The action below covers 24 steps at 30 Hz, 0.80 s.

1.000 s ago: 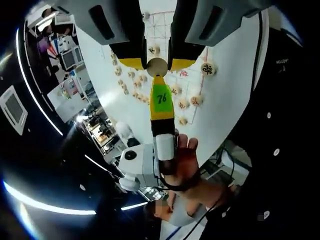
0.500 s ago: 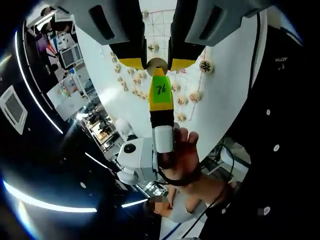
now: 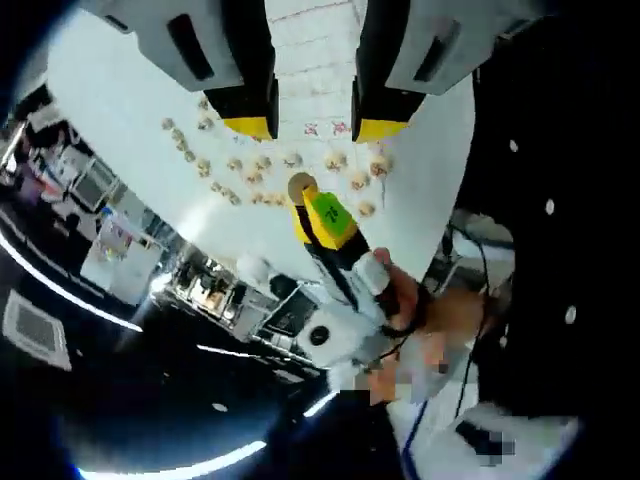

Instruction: Pick up the chess pieces one by one and place each piece onto its starting position on the chessboard, setting the pieces on their correct points until all the chess pieces are arranged in the starting layout

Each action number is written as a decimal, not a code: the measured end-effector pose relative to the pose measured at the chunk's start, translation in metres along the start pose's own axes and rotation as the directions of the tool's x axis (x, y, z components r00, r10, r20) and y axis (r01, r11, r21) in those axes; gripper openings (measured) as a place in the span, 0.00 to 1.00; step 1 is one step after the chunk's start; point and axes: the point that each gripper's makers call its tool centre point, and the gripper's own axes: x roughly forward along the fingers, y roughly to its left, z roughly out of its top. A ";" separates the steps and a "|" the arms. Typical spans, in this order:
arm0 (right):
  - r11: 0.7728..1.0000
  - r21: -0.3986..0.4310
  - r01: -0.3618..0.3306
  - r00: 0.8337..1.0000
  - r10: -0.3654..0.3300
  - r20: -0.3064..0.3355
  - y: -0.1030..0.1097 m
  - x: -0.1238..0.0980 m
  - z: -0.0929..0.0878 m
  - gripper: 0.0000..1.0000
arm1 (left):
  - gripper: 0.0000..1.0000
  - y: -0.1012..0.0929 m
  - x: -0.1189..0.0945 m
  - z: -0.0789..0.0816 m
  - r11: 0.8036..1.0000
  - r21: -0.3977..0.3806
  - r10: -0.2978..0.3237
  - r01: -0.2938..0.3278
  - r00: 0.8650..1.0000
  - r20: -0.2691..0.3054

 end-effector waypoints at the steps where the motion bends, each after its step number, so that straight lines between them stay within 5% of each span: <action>1: 0.996 0.089 -0.011 1.000 0.012 -0.003 0.000 0.001 -0.003 0.30 | 0.11 0.003 -0.003 -0.002 0.998 0.057 0.028 -0.026 0.999 -0.023; 3: 0.981 0.192 -0.019 0.999 0.013 0.032 -0.002 0.003 0.000 0.30 | 0.11 0.007 -0.006 0.000 0.957 0.279 0.086 -0.075 0.996 -0.025; 6: 0.913 0.403 -0.068 0.996 0.038 0.081 -0.001 0.006 0.005 0.31 | 0.11 0.008 -0.009 -0.004 0.818 0.565 0.155 -0.106 0.987 -0.038; 7: 0.894 0.443 -0.066 0.995 0.028 0.093 -0.004 0.007 0.006 0.31 | 0.11 0.006 -0.008 -0.007 0.794 0.600 0.158 -0.098 0.986 -0.049; 10: 0.843 0.533 -0.071 0.994 0.018 0.104 -0.009 0.012 0.007 0.31 | 0.11 0.000 -0.006 -0.012 0.766 0.640 0.146 -0.067 0.987 -0.071; 11: 0.845 0.531 -0.065 0.995 0.012 0.103 -0.011 0.015 0.007 0.31 | 0.11 0.001 -0.006 -0.012 0.724 0.686 0.161 -0.071 0.985 -0.068; 13: 0.838 0.543 -0.057 0.996 0.007 0.094 -0.012 0.022 0.006 0.31 | 0.11 0.005 -0.005 -0.014 0.603 0.795 0.200 -0.067 0.977 -0.070; 17: 0.821 0.566 -0.071 0.994 0.012 0.107 -0.010 0.033 0.010 0.31 | 0.11 0.003 -0.004 -0.015 0.478 0.877 0.214 -0.053 0.975 -0.058; 19: 0.817 0.571 -0.083 0.993 0.018 0.119 -0.008 0.036 0.014 0.30 | 0.11 0.000 -0.004 -0.010 0.390 0.919 0.216 -0.060 0.976 -0.028; 20: 0.816 0.571 -0.088 0.992 0.021 0.123 -0.007 0.037 0.015 0.30 | 0.11 0.001 -0.004 -0.010 0.361 0.931 0.226 -0.057 0.974 -0.028; 22: 0.821 0.563 -0.092 0.992 0.024 0.126 -0.004 0.041 0.018 0.29 | 0.11 -0.001 -0.004 -0.010 0.332 0.942 0.233 -0.054 0.972 -0.026; 24: 0.822 0.561 -0.100 0.990 0.028 0.136 -0.002 0.042 0.021 0.28 | 0.11 -0.005 -0.003 -0.009 0.341 0.939 0.213 -0.051 0.977 -0.024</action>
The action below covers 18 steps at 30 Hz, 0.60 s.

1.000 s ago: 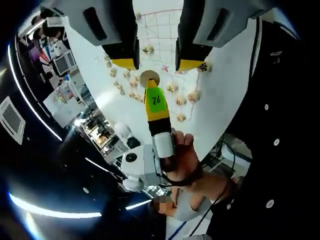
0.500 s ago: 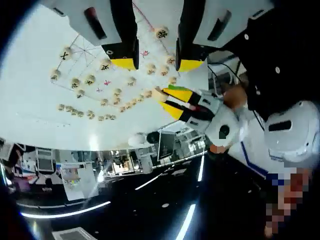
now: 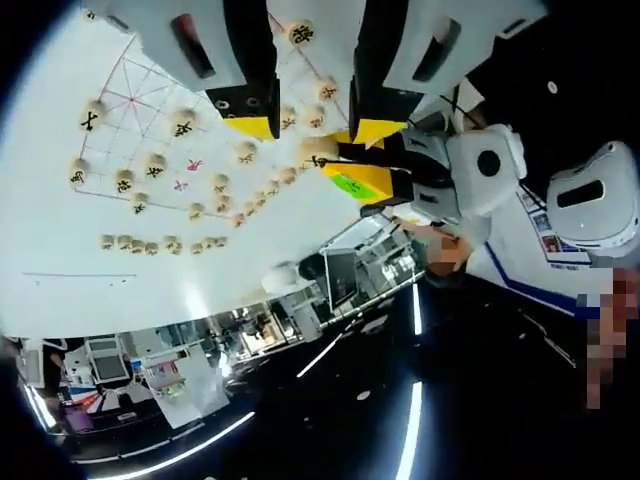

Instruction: Pick up the chess pieces one by one and place each piece onto its starting position on the chessboard, setting the pieces on their correct points until all the chess pieces are arranged in the starting layout

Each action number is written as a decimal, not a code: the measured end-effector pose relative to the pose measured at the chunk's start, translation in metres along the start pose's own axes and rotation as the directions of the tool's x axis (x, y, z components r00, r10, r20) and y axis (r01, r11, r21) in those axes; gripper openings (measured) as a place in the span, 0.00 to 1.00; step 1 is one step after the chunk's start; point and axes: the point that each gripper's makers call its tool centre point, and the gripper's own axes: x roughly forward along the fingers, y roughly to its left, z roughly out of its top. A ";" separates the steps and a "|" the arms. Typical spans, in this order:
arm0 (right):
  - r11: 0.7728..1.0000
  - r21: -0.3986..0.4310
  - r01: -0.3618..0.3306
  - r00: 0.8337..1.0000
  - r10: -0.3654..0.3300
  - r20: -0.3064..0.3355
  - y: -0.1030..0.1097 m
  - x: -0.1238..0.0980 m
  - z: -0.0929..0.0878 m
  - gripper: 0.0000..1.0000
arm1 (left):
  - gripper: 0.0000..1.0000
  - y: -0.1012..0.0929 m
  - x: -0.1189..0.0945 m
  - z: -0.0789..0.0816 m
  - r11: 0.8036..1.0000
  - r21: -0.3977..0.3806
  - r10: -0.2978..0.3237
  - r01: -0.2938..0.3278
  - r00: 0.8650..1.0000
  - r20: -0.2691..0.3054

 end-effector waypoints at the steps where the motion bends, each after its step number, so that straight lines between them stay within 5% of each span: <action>1: 1.000 -0.001 -0.001 1.000 0.001 0.002 0.001 0.000 0.000 0.28 | 0.11 -0.001 0.000 0.001 1.000 0.000 -0.001 0.001 1.000 0.004; 12: 0.998 -0.065 -0.014 1.000 0.015 0.017 0.010 0.000 0.003 0.18 | 0.11 0.000 0.001 0.004 1.000 -0.010 0.018 -0.018 0.999 0.049; 16: 0.995 -0.102 -0.004 0.999 0.008 0.034 0.013 -0.002 0.007 0.18 | 0.22 0.001 0.000 -0.002 0.990 -0.140 -0.009 0.018 0.998 0.062; 18: 0.990 -0.142 0.017 0.999 -0.011 0.044 0.011 -0.004 0.011 0.18 | 0.25 0.000 -0.001 -0.008 0.970 -0.237 -0.038 0.053 0.997 0.065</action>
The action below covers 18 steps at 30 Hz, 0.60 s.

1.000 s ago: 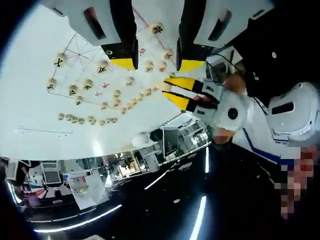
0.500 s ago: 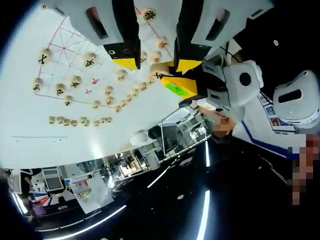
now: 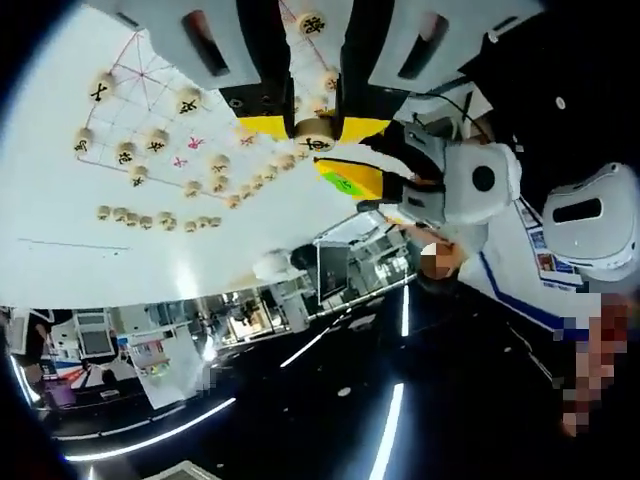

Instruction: Pick up the chess pieces one by one and place each piece onto its starting position on the chessboard, setting the pieces on their correct points until all the chess pieces are arranged in the starting layout

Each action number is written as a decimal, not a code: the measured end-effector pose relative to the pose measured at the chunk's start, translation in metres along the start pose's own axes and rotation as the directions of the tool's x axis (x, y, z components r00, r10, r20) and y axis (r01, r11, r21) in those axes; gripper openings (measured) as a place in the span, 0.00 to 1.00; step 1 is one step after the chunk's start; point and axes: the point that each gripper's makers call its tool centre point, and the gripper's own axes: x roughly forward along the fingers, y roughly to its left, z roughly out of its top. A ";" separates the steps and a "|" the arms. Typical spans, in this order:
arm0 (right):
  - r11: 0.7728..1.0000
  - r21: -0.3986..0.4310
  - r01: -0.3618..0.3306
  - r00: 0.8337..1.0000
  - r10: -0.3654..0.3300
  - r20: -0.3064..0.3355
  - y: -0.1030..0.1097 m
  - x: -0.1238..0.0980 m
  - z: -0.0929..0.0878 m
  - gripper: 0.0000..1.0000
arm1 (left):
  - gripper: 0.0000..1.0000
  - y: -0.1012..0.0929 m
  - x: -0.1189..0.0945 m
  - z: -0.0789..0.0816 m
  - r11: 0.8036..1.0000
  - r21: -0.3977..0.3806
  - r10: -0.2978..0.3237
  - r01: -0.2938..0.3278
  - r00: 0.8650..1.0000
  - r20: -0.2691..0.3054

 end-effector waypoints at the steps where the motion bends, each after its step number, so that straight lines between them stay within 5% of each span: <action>1: 1.000 -0.023 0.006 1.000 -0.006 0.009 -0.001 -0.001 0.003 0.18 | 0.26 0.000 0.000 -0.001 1.000 -0.013 -0.003 0.003 1.000 -0.001; 4: 0.996 -0.088 0.020 1.000 -0.018 0.023 -0.006 -0.005 0.007 0.18 | 0.29 0.001 -0.003 -0.006 0.976 -0.210 -0.045 0.050 0.999 0.024; 7: 0.974 -0.221 0.058 0.998 -0.056 0.012 -0.013 -0.010 0.007 0.18 | 0.31 0.001 -0.006 -0.009 0.903 -0.418 -0.083 0.103 0.994 0.065; 10: 0.942 -0.327 0.076 0.997 -0.075 0.014 -0.013 -0.011 0.007 0.18 | 0.32 0.007 -0.010 -0.008 0.801 -0.582 -0.086 0.138 0.990 0.116; 12: 0.912 -0.402 0.082 0.996 -0.086 0.009 -0.012 -0.011 0.006 0.18 | 0.33 0.013 -0.013 -0.007 0.706 -0.690 -0.073 0.156 0.986 0.148; 15: 0.844 -0.526 0.103 0.993 -0.115 0.010 -0.010 -0.010 0.004 0.18 | 0.35 0.016 -0.018 -0.008 0.567 -0.800 -0.078 0.197 0.979 0.186; 17: 0.783 -0.612 0.114 0.992 -0.121 0.029 -0.006 -0.010 0.005 0.18 | 0.35 0.017 -0.021 -0.009 0.499 -0.839 -0.075 0.215 0.976 0.206; 18: 0.753 -0.648 0.113 0.992 -0.121 0.032 -0.004 -0.010 0.005 0.18 | 0.36 0.017 -0.022 -0.008 0.482 -0.846 -0.069 0.225 0.973 0.220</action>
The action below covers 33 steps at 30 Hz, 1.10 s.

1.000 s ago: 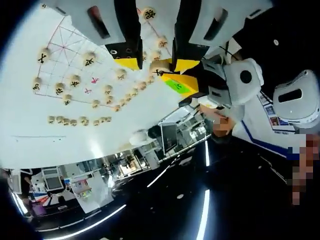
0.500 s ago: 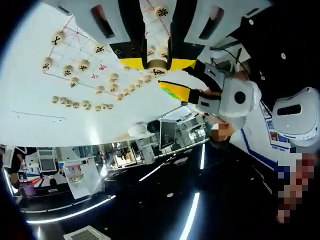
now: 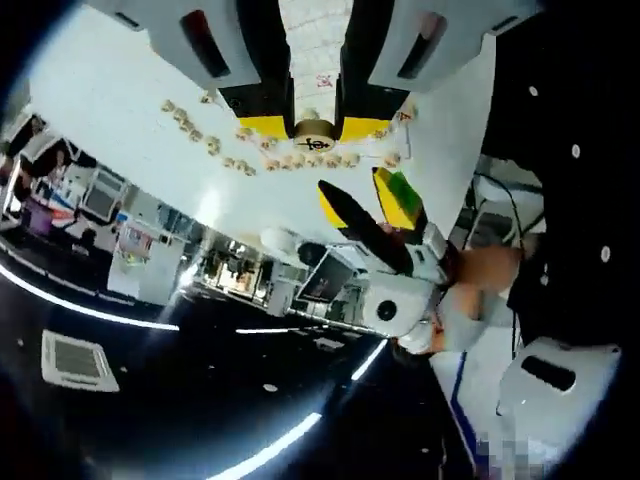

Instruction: Pick up the chess pieces one by one and place each piece onto its starting position on the chessboard, setting the pieces on their correct points until all the chess pieces are arranged in the starting layout

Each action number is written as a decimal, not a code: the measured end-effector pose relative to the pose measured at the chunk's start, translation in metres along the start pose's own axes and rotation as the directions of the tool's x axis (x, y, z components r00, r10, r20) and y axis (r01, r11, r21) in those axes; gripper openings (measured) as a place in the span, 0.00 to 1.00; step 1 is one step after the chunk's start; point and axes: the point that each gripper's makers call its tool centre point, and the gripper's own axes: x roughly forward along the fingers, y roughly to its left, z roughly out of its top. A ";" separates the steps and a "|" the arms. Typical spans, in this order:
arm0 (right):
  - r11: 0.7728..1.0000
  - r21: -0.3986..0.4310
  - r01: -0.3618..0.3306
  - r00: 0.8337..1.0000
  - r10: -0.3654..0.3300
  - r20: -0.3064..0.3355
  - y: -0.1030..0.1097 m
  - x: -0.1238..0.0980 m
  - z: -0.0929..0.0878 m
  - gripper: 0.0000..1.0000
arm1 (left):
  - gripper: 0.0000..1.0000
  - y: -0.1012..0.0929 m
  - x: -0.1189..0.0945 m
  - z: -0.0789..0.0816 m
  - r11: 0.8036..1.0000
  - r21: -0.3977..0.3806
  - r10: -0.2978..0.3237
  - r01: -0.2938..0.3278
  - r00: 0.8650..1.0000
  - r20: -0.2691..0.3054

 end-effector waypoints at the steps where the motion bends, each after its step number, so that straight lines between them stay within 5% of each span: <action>1: 0.999 -0.035 0.007 1.000 -0.007 0.003 0.002 0.000 0.001 0.18 | 0.36 0.001 -0.002 0.000 1.000 -0.008 0.001 -0.001 1.000 0.006; 10: 0.996 -0.092 0.007 1.000 -0.008 -0.009 0.009 0.002 0.001 0.18 | 0.33 -0.003 0.001 -0.004 0.999 -0.039 0.025 -0.025 1.000 0.009; 12: 0.993 -0.113 0.018 0.999 -0.021 -0.024 0.008 0.003 -0.001 0.18 | 0.32 0.004 0.005 -0.006 0.983 -0.160 0.086 -0.086 0.996 -0.008; 14: 0.991 -0.133 0.026 0.999 -0.031 -0.033 0.008 0.005 -0.002 0.18 | 0.32 0.001 0.010 -0.004 0.967 -0.245 0.067 -0.065 0.998 0.000; 18: 0.988 -0.149 0.034 0.999 -0.040 -0.036 0.008 0.006 -0.003 0.18 | 0.32 -0.005 0.019 -0.004 0.980 -0.181 0.085 -0.085 0.996 -0.005; 27: 0.981 -0.179 0.079 0.996 -0.084 -0.023 0.006 0.009 -0.001 0.18 | 0.29 -0.009 0.029 0.004 0.967 -0.224 0.134 -0.122 0.990 0.038; 33: 0.971 -0.225 0.076 0.996 -0.084 -0.028 0.010 0.010 0.000 0.18 | 0.29 -0.016 0.037 -0.003 0.960 -0.251 0.128 -0.126 0.992 -0.009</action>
